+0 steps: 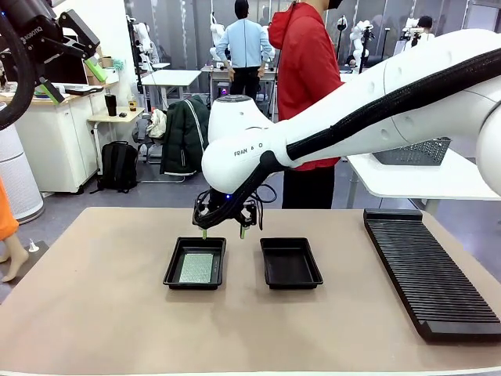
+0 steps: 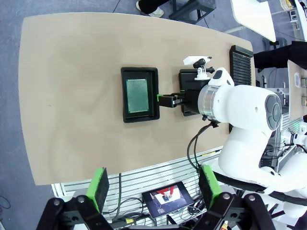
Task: Inspect and transfer BCBs to ESD trays.
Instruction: Pick up the Blank PCB from the PCB Rack and place it in the left ESD tray, then pick up the ESD tray and place it on the left side of the table.
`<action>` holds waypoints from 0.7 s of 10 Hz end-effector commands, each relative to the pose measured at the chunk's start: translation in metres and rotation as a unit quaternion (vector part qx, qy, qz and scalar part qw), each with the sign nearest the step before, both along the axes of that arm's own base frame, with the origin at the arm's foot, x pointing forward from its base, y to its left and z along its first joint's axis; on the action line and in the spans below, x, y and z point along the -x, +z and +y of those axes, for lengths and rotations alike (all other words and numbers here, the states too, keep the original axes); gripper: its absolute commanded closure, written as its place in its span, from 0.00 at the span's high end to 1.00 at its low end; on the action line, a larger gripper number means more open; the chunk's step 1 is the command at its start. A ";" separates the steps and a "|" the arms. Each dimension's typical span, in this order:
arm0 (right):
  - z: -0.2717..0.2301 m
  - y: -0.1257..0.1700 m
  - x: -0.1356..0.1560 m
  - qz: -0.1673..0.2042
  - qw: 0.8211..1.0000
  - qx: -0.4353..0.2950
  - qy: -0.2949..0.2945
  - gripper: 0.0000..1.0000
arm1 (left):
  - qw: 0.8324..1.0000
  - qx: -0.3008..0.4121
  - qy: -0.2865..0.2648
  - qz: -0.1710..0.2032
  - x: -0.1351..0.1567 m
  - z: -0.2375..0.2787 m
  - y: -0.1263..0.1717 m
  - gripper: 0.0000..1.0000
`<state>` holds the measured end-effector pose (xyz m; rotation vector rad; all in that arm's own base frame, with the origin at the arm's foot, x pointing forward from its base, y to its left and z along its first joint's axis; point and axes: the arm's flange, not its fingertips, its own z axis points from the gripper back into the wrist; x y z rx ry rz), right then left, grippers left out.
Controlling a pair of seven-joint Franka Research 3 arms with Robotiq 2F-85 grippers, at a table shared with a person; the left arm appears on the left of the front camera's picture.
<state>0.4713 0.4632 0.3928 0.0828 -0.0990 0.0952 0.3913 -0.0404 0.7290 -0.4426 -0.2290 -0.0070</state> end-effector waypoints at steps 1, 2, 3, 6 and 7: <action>0.001 -0.002 0.001 -0.004 1.000 -0.006 0.000 1.00 | 1.000 -0.001 -0.002 -0.001 0.000 0.002 -0.001 1.00; 0.001 -0.002 0.001 -0.004 1.000 -0.006 0.000 1.00 | 1.000 -0.001 -0.002 -0.001 0.000 0.002 -0.001 1.00; 0.001 -0.002 0.001 -0.004 1.000 -0.006 0.000 1.00 | 1.000 -0.001 -0.002 -0.001 0.000 0.002 -0.001 1.00; 0.001 -0.002 0.001 -0.004 1.000 -0.006 0.000 1.00 | 1.000 -0.001 -0.002 -0.001 0.000 0.002 -0.001 1.00; 0.001 -0.002 0.001 -0.004 1.000 -0.006 0.000 1.00 | 1.000 -0.001 -0.002 -0.001 0.000 0.002 -0.001 1.00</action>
